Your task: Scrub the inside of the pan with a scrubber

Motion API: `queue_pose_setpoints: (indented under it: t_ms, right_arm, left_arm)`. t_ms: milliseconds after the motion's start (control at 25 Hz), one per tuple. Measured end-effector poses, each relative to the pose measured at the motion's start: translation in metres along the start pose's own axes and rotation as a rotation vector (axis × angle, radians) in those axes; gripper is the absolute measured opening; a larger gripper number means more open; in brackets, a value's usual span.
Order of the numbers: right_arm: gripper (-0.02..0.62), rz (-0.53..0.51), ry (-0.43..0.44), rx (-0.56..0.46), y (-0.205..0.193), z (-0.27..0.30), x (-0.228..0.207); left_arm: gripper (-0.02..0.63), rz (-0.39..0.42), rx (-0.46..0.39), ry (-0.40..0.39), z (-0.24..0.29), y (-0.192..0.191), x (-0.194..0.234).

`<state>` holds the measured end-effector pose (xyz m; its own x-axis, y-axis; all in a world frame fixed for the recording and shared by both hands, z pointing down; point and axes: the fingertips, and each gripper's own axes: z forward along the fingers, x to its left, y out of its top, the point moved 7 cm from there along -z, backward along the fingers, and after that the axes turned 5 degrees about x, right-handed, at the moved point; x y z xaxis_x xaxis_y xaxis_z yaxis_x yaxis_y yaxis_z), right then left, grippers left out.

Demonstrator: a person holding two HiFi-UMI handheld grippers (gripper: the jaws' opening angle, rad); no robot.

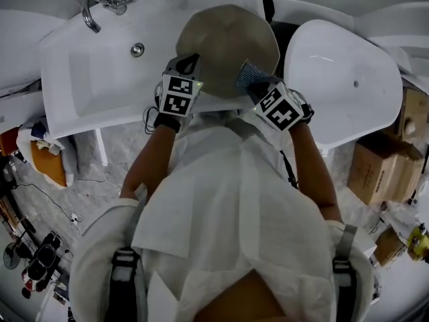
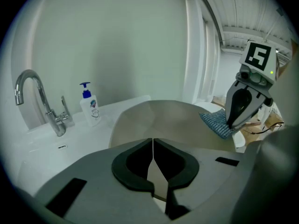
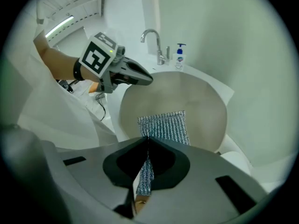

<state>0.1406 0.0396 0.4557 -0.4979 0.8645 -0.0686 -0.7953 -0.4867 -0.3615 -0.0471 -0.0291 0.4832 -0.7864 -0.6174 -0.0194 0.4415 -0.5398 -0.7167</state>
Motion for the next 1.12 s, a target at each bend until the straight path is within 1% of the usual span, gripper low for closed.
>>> queue_pose_setpoints:
  t_ms: [160, 280, 400, 600, 720, 800, 960, 1120]
  right_arm:
    - [0.015, 0.078, -0.097, -0.023, -0.012, -0.007, -0.029]
    - [0.015, 0.119, -0.137, -0.042, -0.015, -0.01, -0.037]
    - [0.015, 0.122, -0.124, -0.045, -0.017, -0.01, -0.027]
    - [0.014, 0.101, -0.05, -0.062, -0.009, -0.006, 0.003]
    - [0.014, 0.102, -0.055, -0.07, -0.01, -0.005, 0.003]
    - [0.014, 0.129, -0.073, -0.075, -0.014, -0.007, -0.008]
    - [0.014, 0.177, -0.147, -0.079, -0.022, -0.012, -0.041]
    - [0.014, 0.192, -0.216, -0.087, -0.022, -0.013, -0.072]
  left_arm:
    - [0.021, 0.008, -0.001, -0.005, -0.002, 0.005, -0.001]
    - [0.021, 0.007, -0.006, -0.006, -0.004, 0.005, -0.002]
    - [0.021, 0.005, -0.01, -0.006, -0.006, 0.004, -0.004]
    - [0.021, -0.007, -0.013, -0.004, -0.007, 0.004, 0.001]
    - [0.021, -0.007, -0.015, -0.004, -0.007, 0.005, 0.003]
    - [0.021, -0.008, -0.016, -0.004, -0.007, 0.005, 0.003]
    - [0.021, -0.009, -0.015, -0.007, -0.006, 0.007, 0.004]
    - [0.021, -0.009, -0.017, -0.006, -0.005, 0.008, 0.007]
